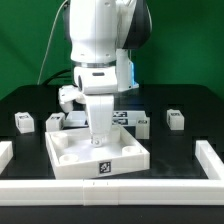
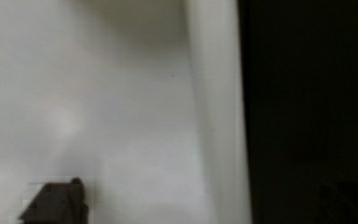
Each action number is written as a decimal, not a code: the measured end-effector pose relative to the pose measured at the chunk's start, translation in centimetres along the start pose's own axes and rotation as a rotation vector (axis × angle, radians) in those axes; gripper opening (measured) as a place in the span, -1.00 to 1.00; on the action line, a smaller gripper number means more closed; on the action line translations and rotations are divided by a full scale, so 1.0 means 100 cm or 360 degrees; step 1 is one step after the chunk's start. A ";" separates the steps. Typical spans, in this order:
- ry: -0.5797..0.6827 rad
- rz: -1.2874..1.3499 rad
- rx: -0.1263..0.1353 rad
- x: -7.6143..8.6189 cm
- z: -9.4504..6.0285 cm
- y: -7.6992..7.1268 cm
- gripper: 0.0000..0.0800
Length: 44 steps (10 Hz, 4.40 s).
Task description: Assemble one leg
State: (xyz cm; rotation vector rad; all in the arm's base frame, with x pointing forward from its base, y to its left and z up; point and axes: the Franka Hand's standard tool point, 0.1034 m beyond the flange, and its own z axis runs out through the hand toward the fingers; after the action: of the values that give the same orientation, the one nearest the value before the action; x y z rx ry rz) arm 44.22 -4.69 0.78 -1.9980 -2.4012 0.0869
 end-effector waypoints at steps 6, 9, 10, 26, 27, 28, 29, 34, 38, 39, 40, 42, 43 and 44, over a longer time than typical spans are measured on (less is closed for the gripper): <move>0.0000 0.0026 0.0000 0.000 0.000 0.000 -0.79; -0.0001 0.0028 -0.0011 0.000 -0.001 0.002 -0.85; -0.0001 0.0028 -0.0011 0.000 -0.001 0.002 -0.85; 0.0052 0.0370 -0.0050 0.125 -0.008 0.084 -0.85; 0.0044 0.0401 -0.0034 0.125 -0.009 0.084 -0.85; 0.0041 0.0402 -0.0028 0.124 -0.009 0.084 -0.85; 0.0042 0.0401 -0.0031 0.125 -0.009 0.084 -0.85; 0.0042 0.0403 -0.0031 0.124 -0.008 0.084 0.48; 0.0042 0.0403 -0.0031 0.124 -0.008 0.084 0.62; 0.0042 0.0403 -0.0031 0.124 -0.008 0.084 0.62; 0.0042 0.0403 -0.0031 0.124 -0.008 0.084 0.62; 0.0032 0.0421 -0.0029 0.127 -0.019 0.075 0.62; 0.0021 0.0459 -0.0037 0.132 -0.032 0.065 0.62; 0.0010 0.0485 -0.0043 0.136 -0.042 0.053 0.62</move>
Offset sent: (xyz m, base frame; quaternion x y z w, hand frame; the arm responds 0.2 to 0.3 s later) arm 0.0000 0.0000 0.0000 0.0000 0.0000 0.0000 1.0000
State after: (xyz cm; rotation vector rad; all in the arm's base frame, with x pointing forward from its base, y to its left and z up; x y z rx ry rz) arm 47.16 9.79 4.38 -2.3550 -2.0850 0.0513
